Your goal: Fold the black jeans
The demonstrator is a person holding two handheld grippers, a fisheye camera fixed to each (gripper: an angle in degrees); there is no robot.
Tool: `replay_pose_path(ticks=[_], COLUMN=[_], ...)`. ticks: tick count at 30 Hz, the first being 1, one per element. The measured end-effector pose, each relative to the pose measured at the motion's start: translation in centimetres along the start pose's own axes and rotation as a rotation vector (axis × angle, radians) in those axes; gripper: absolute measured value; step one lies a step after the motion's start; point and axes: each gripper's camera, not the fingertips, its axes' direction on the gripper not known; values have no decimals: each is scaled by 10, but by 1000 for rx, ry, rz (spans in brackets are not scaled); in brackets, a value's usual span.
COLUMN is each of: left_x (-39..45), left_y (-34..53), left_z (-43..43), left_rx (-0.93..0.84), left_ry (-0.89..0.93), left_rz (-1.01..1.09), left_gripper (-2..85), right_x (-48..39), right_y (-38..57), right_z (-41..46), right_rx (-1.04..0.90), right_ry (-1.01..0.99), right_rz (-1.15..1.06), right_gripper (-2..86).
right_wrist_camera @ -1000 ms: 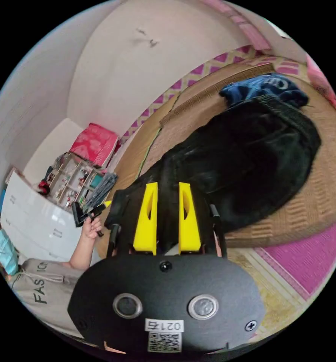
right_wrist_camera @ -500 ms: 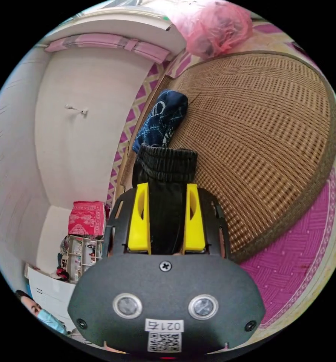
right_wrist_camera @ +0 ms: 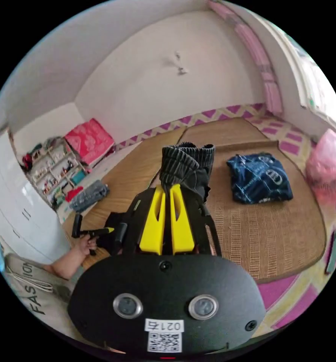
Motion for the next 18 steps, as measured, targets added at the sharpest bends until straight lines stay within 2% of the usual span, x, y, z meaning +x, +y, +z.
replay_pose_path(ticks=[1, 3, 5, 7, 9, 11, 13, 15, 18], left_x=[-8, -22, -45, -57, -67, -85, -97, -106, -110], left_y=[2, 9, 31, 53, 72, 96, 111, 120, 123], left_z=[-2, -10, -37, -65, -91, -117, -131, -140, -145], left_rx=[12, 55, 184, 286, 333, 356, 359, 353, 351], left_ry=[38, 122, 319, 388, 352, 316, 313, 289, 272], left_rz=[-14, -45, -101, -126, -134, -159, -171, -179, -174], left_gripper=[-9, -9, -9, -9, -9, -9, -9, -9, -9], right_x=[-32, -158, -245, -318, -389, -417, -423, -425, -420], right_y=[-4, -3, 16, 48, 104, 148, 176, 177, 151], right_z=[6, 37, 69, 107, 166, 214, 249, 247, 233], right_rx=[-16, -72, -109, -137, -180, -258, -335, -275, -246], right_ry=[19, 109, 174, 243, 328, 365, 369, 402, 339], right_rz=[-77, -379, -597, -800, -1024, -1146, -1181, -1154, -1050], right_gripper=[2, 0, -1, -1, -1, -1, 0, 5, 22])
